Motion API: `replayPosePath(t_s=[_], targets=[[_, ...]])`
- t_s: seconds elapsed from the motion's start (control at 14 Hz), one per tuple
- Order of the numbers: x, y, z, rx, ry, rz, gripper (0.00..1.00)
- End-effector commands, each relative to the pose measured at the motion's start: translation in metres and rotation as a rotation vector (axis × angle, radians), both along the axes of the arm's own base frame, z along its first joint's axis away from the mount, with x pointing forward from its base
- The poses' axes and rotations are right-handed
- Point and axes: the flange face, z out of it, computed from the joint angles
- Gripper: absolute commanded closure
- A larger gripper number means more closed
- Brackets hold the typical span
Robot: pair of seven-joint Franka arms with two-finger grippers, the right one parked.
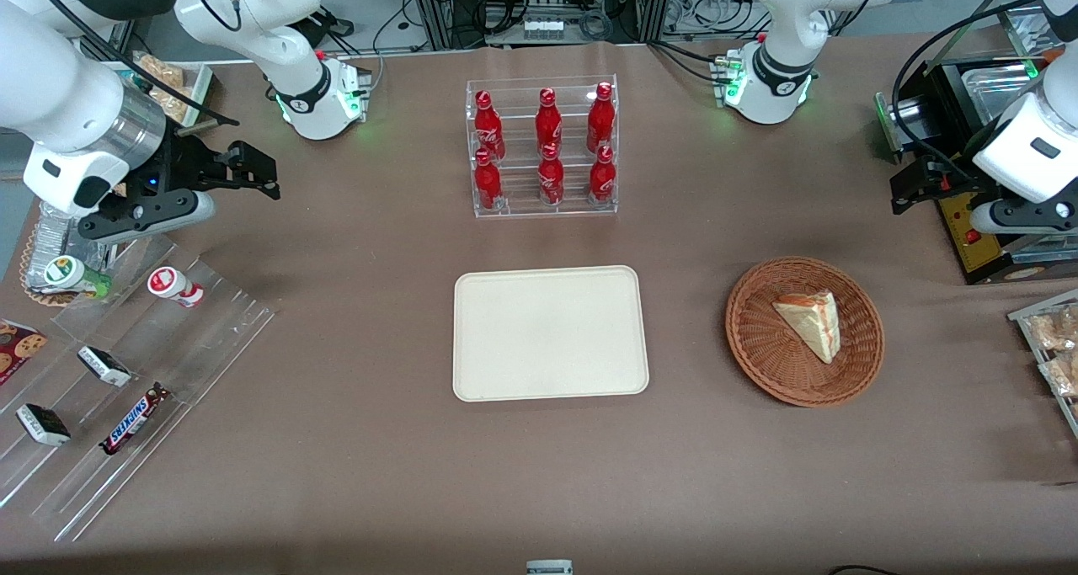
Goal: Place sandwich from basket to tray
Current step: 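Move the left gripper over the sandwich in the wicker basket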
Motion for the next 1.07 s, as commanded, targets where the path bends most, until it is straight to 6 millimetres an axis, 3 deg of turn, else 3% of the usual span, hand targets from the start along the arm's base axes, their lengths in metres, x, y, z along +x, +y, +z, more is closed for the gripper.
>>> replayPosePath(t_s=[0.0, 0.71, 0.86, 1.0], targets=[[0.001, 0.0, 0.002, 0.01, 0.011, -0.004, 0.0], [0.0, -0.002, 0.001, 0.011, 0.025, -0.01, 0.0], [0.002, -0.003, -0.006, 0.012, 0.037, -0.011, 0.0], [0.006, -0.003, -0.03, 0.013, 0.069, -0.012, 0.0]])
